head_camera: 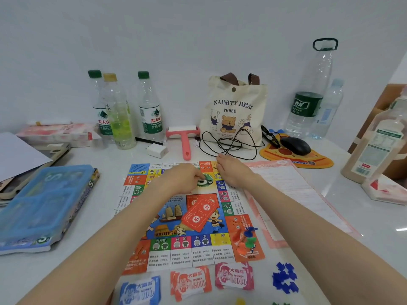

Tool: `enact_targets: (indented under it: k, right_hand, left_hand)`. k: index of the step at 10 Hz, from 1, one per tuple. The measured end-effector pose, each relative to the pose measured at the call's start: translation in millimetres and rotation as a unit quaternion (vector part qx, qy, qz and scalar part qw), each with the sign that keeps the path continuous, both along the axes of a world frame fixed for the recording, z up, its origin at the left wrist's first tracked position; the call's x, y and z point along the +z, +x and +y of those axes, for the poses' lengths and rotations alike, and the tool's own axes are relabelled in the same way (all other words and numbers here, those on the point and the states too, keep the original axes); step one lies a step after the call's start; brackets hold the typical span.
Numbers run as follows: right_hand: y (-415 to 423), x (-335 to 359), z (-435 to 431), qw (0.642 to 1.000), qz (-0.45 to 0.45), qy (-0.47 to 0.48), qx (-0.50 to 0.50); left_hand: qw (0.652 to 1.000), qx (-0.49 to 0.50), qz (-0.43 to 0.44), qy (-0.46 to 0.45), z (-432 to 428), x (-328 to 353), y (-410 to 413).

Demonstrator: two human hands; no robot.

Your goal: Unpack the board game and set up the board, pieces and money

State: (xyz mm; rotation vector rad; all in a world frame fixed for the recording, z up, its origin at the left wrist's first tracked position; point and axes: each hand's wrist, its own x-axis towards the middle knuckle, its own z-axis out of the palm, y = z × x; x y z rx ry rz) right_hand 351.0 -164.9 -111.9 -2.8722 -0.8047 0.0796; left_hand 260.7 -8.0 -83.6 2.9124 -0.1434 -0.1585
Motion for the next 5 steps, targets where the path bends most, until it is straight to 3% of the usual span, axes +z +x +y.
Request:
enact_targets:
  k: [3,5]
  right_hand:
    - [-10,9,-4,1.0,0.0,0.019,0.007]
    - [-22,30,-9,0.995,-0.025,0.101,0.003]
  left_hand:
    - [1.0,0.001,-0.002,0.002,-3,7,-8]
    - [0.997,0.042,-0.051,-0.045,2,21,-19]
